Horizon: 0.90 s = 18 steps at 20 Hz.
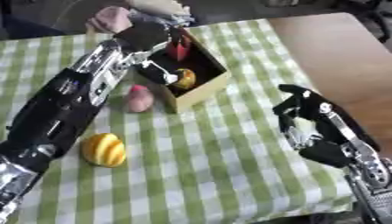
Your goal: Pick up objects on the table and place them in the box.
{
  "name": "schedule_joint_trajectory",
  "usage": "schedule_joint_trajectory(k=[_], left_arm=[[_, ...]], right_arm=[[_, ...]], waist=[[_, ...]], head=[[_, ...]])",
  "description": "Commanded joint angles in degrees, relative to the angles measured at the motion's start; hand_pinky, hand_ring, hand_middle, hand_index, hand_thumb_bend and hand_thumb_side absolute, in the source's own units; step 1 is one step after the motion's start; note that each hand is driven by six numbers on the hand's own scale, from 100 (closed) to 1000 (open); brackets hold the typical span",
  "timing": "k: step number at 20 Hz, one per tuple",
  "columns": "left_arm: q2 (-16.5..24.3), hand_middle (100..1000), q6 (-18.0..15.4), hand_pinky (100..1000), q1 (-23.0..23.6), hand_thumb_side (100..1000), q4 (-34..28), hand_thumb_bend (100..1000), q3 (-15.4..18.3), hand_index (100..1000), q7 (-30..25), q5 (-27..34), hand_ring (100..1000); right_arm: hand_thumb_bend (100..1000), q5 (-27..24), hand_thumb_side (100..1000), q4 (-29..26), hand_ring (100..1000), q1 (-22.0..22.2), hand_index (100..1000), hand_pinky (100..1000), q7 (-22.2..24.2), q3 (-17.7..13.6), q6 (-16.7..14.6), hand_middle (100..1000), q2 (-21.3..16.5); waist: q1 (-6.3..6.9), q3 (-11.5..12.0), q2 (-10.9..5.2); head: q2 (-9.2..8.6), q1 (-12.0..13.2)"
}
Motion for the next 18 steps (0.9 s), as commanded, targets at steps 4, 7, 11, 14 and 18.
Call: schedule_joint_trajectory(k=[4, 7, 11, 14, 18], left_arm=[[11.2, 624, -1.0, 722, 1.8, 275, -13.2, 297, 0.3, 799, -11.0, 10.7, 610], [15.5, 621, -0.3, 722, 4.2, 257, -18.2, 319, 0.6, 790, -17.4, 13.9, 608], [16.2, 619, 1.7, 715, 6.8, 283, -17.6, 343, 0.7, 787, -22.8, 12.5, 606], [14.3, 613, 2.9, 707, 7.0, 301, -13.4, 351, 0.9, 786, -23.1, 9.9, 599], [11.3, 612, 3.7, 703, 6.2, 322, -7.8, 360, 1.0, 786, -19.4, 7.1, 596]], right_arm=[[100, 0.3, 418, -0.3, 718, -0.9, 913, 589, -0.6, -0.9, 0.0, 574, -0.9], [100, 0.6, 419, -0.2, 719, -1.0, 913, 589, -0.7, -0.9, 0.0, 575, -1.1], [100, 0.6, 417, -0.2, 719, -1.1, 913, 589, -0.6, -0.9, -0.1, 575, -1.1], [100, 0.6, 417, -0.2, 719, -1.1, 913, 589, -0.6, -0.9, -0.1, 574, -1.0], [100, 0.5, 416, -0.2, 719, -1.1, 913, 589, -0.5, -0.8, -0.1, 574, -0.8]], waist=[[0.62, 1.1, 0.07], [0.83, 1.7, 0.10], [0.59, 2.2, 0.25], [0.29, 2.4, 0.35], [0.03, 2.4, 0.43]], head=[[-0.24, -1.4], [-0.15, -1.7], [-0.37, -1.8], [-0.47, -1.5], [-0.43, -1.2]])
